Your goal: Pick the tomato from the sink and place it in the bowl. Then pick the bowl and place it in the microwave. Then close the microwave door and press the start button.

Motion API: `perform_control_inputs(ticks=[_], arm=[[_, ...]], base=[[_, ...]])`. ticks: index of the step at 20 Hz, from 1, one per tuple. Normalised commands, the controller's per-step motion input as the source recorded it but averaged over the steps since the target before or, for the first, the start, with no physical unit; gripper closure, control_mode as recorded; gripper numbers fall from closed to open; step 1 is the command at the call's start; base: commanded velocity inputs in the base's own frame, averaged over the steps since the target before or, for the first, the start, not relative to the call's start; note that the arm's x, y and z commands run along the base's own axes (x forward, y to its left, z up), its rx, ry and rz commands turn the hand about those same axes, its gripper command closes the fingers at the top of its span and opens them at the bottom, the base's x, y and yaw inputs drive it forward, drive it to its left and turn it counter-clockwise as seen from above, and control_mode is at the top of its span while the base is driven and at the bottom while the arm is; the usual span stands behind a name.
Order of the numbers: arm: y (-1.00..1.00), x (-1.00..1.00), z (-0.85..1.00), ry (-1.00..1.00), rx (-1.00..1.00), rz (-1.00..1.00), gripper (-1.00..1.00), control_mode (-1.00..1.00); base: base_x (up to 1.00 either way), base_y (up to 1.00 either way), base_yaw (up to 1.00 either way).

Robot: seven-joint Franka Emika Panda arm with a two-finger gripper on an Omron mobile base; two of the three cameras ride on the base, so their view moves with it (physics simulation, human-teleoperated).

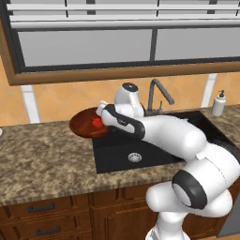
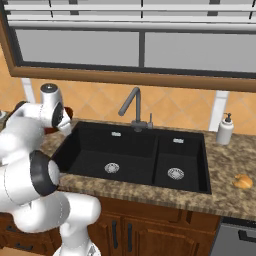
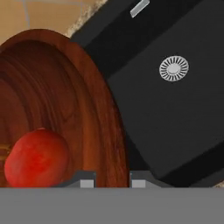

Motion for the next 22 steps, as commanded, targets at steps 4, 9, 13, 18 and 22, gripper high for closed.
perform_control_inputs(ticks=[4, 9, 13, 18, 22], arm=[[-0.7, -0.41, 0.63, -0.05, 0.06, -0.48, 1.0, -1.0], [-0.79, -0.54, 0.7, 0.0, 0.04, -0.45, 1.0, -1.0], [-0.77, -0.92, 0.71, -0.04, 0.14, -0.23, 1.0, -1.0], [-0.61, -0.92, 0.74, -0.19, 0.22, -0.11, 1.0, -1.0], [-0.52, -0.99, 0.66, -0.03, 0.03, -0.12, 1.0, -1.0]], base=[[0.0, 0.0, 0.0], [0.0, 0.0, 0.0], [0.0, 0.0, 0.0], [0.0, 0.0, 0.0], [0.0, 0.0, 0.0]])
